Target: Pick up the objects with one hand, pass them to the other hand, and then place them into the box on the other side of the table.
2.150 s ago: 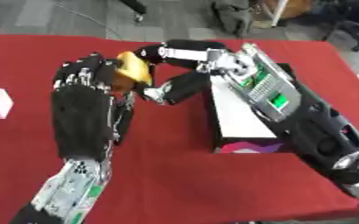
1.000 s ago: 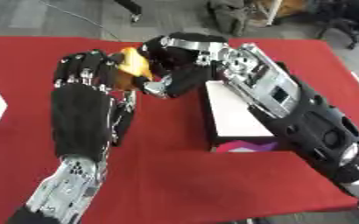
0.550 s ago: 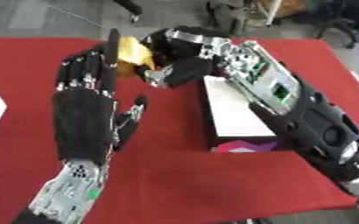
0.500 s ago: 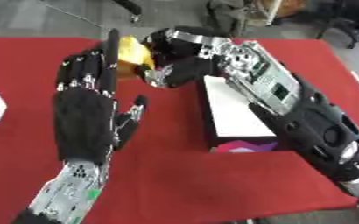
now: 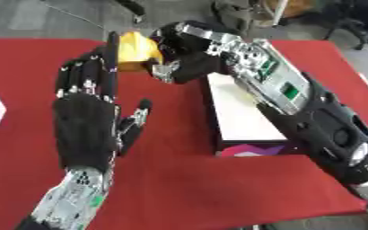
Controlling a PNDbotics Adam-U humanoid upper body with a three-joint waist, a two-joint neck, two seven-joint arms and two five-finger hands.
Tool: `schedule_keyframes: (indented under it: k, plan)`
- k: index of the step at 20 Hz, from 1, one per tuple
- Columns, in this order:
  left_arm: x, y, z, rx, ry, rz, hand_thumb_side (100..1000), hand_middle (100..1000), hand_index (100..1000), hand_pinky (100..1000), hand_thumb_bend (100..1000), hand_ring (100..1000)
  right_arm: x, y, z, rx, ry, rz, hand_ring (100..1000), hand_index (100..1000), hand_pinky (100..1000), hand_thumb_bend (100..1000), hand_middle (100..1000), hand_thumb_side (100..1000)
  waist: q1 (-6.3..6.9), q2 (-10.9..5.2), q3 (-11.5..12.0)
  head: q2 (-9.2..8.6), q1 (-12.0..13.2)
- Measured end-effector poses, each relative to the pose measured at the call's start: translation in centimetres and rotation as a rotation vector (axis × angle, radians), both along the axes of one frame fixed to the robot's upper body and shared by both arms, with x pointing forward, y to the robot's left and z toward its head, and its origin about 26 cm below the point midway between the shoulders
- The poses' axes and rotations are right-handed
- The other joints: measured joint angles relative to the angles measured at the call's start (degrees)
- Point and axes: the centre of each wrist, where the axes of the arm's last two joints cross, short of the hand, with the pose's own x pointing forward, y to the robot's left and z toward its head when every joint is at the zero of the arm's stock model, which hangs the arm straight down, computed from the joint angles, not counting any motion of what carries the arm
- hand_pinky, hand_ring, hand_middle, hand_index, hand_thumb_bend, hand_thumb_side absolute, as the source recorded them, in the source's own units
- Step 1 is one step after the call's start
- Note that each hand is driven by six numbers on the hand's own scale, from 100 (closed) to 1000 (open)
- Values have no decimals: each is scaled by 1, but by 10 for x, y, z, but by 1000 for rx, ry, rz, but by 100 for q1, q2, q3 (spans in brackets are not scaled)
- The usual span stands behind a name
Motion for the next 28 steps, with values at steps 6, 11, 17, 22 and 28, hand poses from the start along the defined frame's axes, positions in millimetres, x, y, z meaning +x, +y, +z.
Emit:
schedule_keyframes:
  k: [6,11,17,22,28]
  plan:
    - [3,25,7,-49,57,40,312,644,861,690,578,630,-7,-50,4,-6,3,-102,839,495,851,100,186,198,82,-64,-69,9,-30]
    - [4,49,20,-87,105,80,386,639,858,690,484,624,-18,-91,6,-44,39,-179,828,492,841,100,193,195,147,-73,-88,58,-155]
    - [2,85,43,-109,271,138,452,634,846,691,382,618,-31,-140,3,-171,64,-247,817,492,829,100,203,225,180,-69,-119,59,-351]
    - [-7,110,67,-154,378,151,500,626,834,691,303,614,-35,-170,-4,-256,62,-293,809,507,815,100,229,239,189,-55,-124,41,-453]
    - [-15,128,88,-207,395,154,489,626,830,693,305,614,-29,-197,-21,-351,59,-344,832,564,825,100,289,232,203,-25,-79,-52,-554]
